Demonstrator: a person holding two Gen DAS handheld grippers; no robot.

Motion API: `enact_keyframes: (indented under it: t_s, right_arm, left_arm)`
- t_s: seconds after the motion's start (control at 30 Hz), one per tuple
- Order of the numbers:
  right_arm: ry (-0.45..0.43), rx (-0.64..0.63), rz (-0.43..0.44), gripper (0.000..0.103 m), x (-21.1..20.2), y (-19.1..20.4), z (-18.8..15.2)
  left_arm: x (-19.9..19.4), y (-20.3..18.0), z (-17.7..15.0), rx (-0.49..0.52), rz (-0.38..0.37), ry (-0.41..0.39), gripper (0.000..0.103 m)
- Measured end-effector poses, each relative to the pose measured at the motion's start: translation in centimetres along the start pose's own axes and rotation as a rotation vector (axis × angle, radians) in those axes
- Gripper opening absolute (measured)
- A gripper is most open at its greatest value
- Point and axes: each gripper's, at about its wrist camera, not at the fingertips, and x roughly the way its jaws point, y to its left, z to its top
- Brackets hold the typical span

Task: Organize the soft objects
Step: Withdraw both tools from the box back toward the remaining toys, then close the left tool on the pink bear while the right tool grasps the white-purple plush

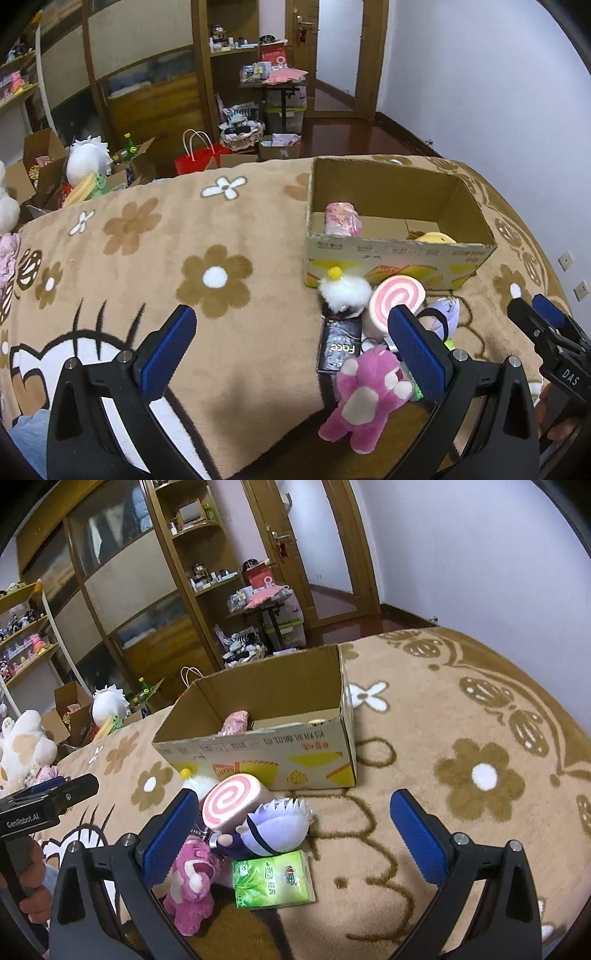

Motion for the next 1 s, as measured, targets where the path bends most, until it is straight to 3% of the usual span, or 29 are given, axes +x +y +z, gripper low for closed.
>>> enact_keyframes:
  t_s: [0.43, 1.0]
  right_arm:
    - [0.050, 0.013, 0.003, 0.103, 2.2, -0.5, -1.3]
    - [0.128, -0.005, -0.020, 0.103, 5.7, -0.9, -2.4]
  left_arm:
    - [2.3, -1.2, -1.5, 0.015, -0.081, 0.053, 0.102]
    - [5.5, -4.3, -3.0, 0.105, -0.141, 0.121, 0.102]
